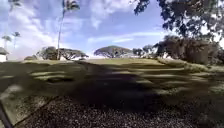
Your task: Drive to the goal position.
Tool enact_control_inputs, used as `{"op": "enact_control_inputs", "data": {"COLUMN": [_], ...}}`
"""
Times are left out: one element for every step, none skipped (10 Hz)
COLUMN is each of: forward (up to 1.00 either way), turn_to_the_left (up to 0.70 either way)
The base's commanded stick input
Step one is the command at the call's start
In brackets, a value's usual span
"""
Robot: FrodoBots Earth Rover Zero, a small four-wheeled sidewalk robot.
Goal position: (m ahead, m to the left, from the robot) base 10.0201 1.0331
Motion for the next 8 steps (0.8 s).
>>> {"op": "enact_control_inputs", "data": {"forward": [0.70, 0.70, 0.70, 0.70, 0.70, 0.70, 0.70, 0.70], "turn_to_the_left": [0.00, 0.00, 0.00, 0.00, 0.00, 0.00, 0.00, 0.00]}}
